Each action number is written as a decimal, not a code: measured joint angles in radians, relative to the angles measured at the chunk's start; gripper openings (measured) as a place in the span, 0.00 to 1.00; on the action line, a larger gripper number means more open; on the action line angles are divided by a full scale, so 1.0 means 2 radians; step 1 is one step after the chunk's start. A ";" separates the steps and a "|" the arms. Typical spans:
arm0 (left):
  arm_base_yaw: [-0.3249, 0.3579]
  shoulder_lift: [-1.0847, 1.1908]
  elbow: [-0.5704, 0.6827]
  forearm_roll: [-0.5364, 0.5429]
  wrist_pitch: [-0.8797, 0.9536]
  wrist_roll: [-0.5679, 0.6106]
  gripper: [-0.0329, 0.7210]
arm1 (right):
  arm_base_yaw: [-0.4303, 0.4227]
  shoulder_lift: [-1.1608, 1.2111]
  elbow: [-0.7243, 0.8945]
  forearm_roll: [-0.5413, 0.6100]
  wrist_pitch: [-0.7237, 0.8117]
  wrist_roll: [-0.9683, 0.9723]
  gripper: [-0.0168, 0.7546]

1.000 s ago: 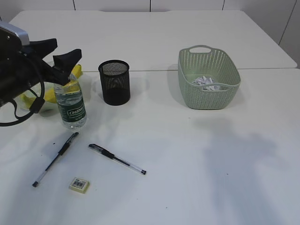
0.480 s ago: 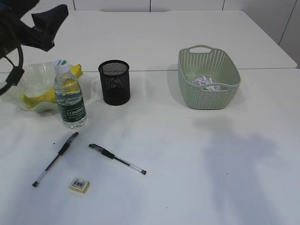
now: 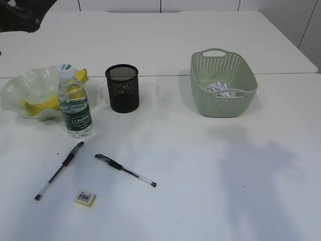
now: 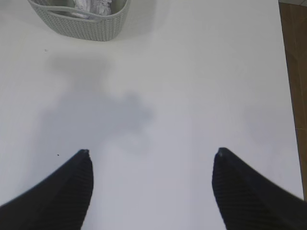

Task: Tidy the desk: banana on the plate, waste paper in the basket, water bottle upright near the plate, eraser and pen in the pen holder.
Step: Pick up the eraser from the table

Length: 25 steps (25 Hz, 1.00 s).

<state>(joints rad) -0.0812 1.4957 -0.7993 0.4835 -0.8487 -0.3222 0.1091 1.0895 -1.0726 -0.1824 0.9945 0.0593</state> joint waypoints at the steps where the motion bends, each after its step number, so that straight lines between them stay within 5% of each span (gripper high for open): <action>1: 0.000 -0.009 0.000 0.002 0.022 -0.013 0.77 | 0.000 0.000 0.000 0.000 0.000 0.000 0.76; 13: 0.000 -0.185 0.002 0.042 0.434 -0.140 0.75 | 0.000 0.000 0.000 0.011 0.000 0.000 0.76; 21: 0.000 -0.294 0.002 -0.018 0.631 -0.138 0.70 | 0.000 0.000 0.000 0.020 0.000 0.000 0.76; 25: 0.000 -0.310 0.002 -0.095 0.720 -0.049 0.70 | 0.000 0.000 0.000 0.024 0.000 0.000 0.76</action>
<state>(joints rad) -0.0812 0.8749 -0.7956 0.2938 0.5920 -0.4196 0.1091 1.0895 -1.0726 -0.1344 0.9945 0.0593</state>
